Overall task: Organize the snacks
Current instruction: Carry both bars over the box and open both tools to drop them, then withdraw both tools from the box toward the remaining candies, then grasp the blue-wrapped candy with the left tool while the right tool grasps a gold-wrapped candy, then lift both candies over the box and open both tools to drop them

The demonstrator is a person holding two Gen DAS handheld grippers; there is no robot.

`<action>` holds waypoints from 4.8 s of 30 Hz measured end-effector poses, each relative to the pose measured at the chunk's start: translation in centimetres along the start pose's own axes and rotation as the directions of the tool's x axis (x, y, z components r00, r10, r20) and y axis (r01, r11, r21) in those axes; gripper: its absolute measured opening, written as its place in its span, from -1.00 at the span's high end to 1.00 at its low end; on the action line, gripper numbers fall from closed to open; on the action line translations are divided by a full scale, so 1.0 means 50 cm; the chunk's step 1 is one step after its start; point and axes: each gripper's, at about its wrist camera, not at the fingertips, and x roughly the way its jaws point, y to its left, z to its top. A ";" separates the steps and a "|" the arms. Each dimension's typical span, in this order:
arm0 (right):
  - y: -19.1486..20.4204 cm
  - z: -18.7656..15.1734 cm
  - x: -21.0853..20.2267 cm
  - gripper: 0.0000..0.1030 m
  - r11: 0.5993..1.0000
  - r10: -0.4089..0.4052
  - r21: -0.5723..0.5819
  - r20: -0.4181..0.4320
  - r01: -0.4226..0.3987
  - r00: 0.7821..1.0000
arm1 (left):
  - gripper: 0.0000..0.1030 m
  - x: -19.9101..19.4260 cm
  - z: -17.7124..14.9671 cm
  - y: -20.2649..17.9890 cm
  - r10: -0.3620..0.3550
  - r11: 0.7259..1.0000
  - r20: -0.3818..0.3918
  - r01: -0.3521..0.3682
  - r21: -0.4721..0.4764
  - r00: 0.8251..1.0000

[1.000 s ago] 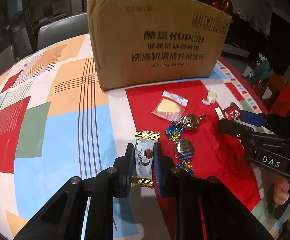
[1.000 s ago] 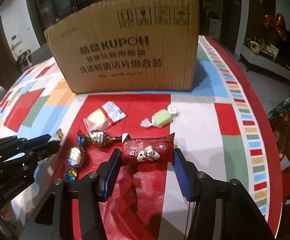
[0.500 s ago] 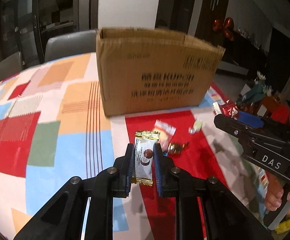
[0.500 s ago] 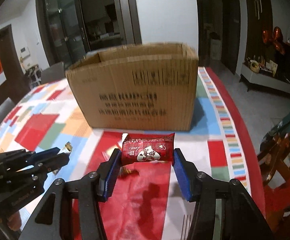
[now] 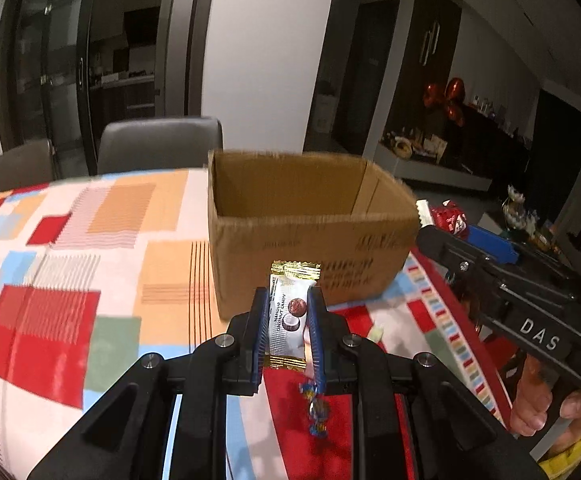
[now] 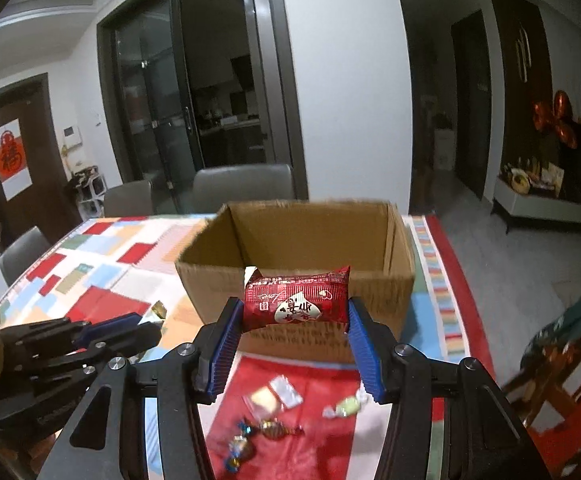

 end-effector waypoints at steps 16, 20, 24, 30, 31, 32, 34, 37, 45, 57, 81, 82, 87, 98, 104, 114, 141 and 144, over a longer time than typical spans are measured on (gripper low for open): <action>0.013 0.111 0.054 -0.04 1.000 -0.002 -0.008 0.031 0.003 1.000 | 0.62 0.021 0.143 0.019 -0.030 0.999 0.076 0.032 -0.024 0.997; 0.017 0.118 0.073 -0.04 1.000 -0.004 -0.026 0.025 0.005 1.000 | 0.62 0.048 0.171 0.032 -0.040 0.998 0.060 0.043 -0.045 0.997; 0.019 0.117 0.096 -0.04 0.996 -0.021 -0.085 0.002 0.021 1.000 | 0.62 0.076 0.188 0.043 -0.043 0.998 0.030 0.045 -0.052 0.999; 0.011 0.120 0.140 -0.04 0.992 -0.035 -0.127 -0.055 0.028 0.998 | 0.61 0.116 0.203 0.044 -0.012 1.000 -0.001 0.012 -0.027 1.000; 0.007 0.122 0.146 -0.04 0.992 -0.031 -0.125 -0.063 0.023 0.998 | 0.61 0.124 0.206 0.041 -0.008 1.000 -0.003 0.007 -0.014 1.000; 0.004 0.125 0.151 -0.04 0.992 -0.028 -0.125 -0.066 0.019 0.997 | 0.57 0.131 0.208 0.038 -0.005 1.000 -0.008 0.005 -0.007 1.000; -0.002 0.127 0.157 -0.23 0.992 -0.041 -0.122 -0.070 0.032 0.997 | 0.19 0.145 0.212 0.033 -0.001 1.000 -0.030 0.001 0.002 1.000; -0.012 0.123 0.155 -0.36 0.993 -0.061 -0.102 -0.065 0.054 0.996 | -0.17 0.142 0.209 0.029 0.016 1.000 -0.019 -0.015 0.014 1.000; -0.025 0.083 0.094 -0.36 0.995 -0.078 -0.071 -0.025 0.076 0.997 | -0.23 0.078 0.145 0.010 0.073 0.997 0.033 -0.074 0.035 0.997; -0.021 -0.047 0.025 -0.36 0.992 -0.043 -0.121 -0.035 0.038 0.998 | -0.23 0.017 -0.006 -0.043 0.076 0.990 0.047 -0.081 0.113 0.996; -0.015 -0.204 0.110 -0.13 0.928 0.145 -0.285 -0.323 -0.242 0.935 | 0.11 0.122 -0.219 -0.073 -0.024 0.997 -0.212 0.039 0.069 0.977; -0.013 -0.207 0.115 -0.09 0.924 0.146 -0.291 -0.334 -0.249 0.931 | 0.14 0.126 -0.221 -0.072 -0.027 0.997 -0.218 0.043 0.069 0.976; -0.010 -0.220 0.143 -0.06 0.911 0.141 -0.313 -0.375 -0.268 0.916 | 0.18 0.145 -0.240 -0.069 -0.026 0.996 -0.243 0.047 0.078 0.970; 0.006 -0.225 0.195 0.05 0.882 0.165 -0.334 -0.441 -0.332 0.882 | 0.19 0.189 -0.246 -0.075 -0.010 0.993 -0.270 0.041 0.109 0.963; 0.010 -0.227 0.212 0.08 0.883 0.179 -0.316 -0.456 -0.346 0.872 | 0.36 0.198 -0.247 -0.064 0.003 0.994 -0.260 0.025 0.103 0.966; 0.023 -0.229 0.226 0.10 0.885 0.184 -0.303 -0.469 -0.353 0.864 | 0.51 0.163 -0.233 -0.014 0.010 1.000 -0.220 -0.004 0.026 0.975; 0.011 -0.179 0.138 0.50 0.955 0.164 -0.171 -0.373 -0.242 0.913 | 0.51 0.072 -0.184 -0.011 -0.033 0.999 -0.100 0.032 -0.008 0.994; 0.006 -0.157 0.117 0.50 0.964 0.155 -0.151 -0.344 -0.218 0.926 | 0.51 0.052 -0.162 -0.014 -0.041 0.999 -0.072 0.041 0.004 0.997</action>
